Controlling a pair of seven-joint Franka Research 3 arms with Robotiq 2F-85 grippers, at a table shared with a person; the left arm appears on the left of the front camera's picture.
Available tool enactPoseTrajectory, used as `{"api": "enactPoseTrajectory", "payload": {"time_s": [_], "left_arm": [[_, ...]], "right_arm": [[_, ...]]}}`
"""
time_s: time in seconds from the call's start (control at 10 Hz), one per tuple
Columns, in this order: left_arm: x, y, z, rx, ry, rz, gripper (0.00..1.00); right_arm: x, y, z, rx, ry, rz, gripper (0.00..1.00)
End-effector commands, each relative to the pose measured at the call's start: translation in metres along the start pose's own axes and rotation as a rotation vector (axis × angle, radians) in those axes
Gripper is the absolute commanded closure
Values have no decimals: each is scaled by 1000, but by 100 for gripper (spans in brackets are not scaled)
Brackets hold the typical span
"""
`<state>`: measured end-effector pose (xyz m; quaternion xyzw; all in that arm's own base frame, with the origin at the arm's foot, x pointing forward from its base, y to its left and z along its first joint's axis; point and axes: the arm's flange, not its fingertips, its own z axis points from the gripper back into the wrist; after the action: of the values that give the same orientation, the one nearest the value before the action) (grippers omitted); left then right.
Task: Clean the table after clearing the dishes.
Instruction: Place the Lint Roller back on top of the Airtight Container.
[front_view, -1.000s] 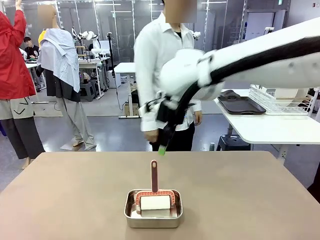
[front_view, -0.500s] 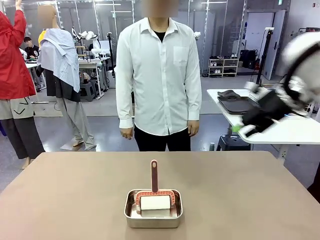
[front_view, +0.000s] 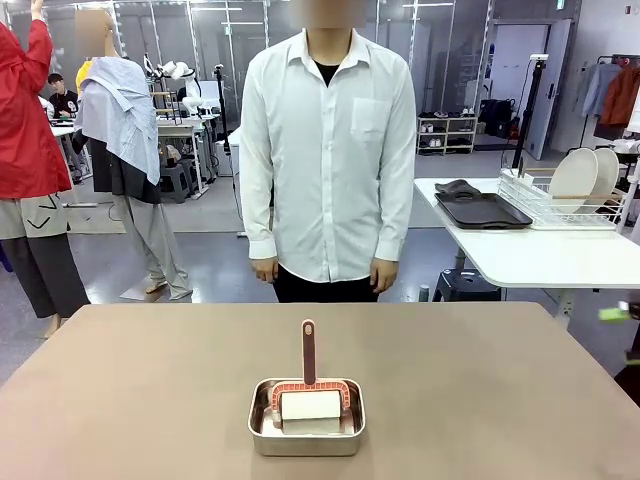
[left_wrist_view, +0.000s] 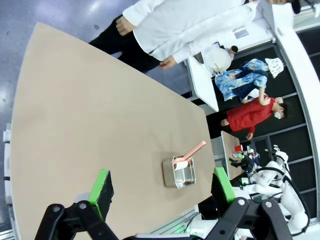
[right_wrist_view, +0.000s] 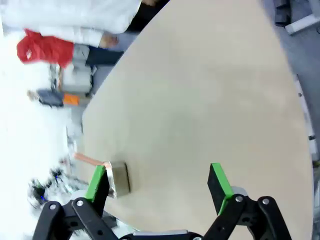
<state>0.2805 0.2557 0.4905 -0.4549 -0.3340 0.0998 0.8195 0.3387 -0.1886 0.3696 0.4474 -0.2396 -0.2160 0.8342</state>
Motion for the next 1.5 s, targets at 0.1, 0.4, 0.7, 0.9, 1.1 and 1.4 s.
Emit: {"api": "enactPoseTrajectory", "payload": {"time_s": [0.1, 0.4, 0.7, 0.9, 1.1, 1.4], "left_arm": [[0, 0, 3, -5, -11, -2, 0], [0, 0, 3, -5, -11, -2, 0], [0, 0, 3, -5, -11, -2, 0], [0, 0, 3, -5, -11, -2, 0], [0, 0, 3, -5, -11, -2, 0], [0, 0, 3, -5, -11, -2, 0]], "right_arm": [[-6, -8, -10, 260, -430, -312, 0], [1, -22, 12, 51, -102, -130, 0], [1, -22, 12, 51, -102, -130, 0], [1, -22, 12, 51, -102, -130, 0], [1, -22, 12, 51, -102, -130, 0], [1, -22, 12, 51, -102, -130, 0]]}}
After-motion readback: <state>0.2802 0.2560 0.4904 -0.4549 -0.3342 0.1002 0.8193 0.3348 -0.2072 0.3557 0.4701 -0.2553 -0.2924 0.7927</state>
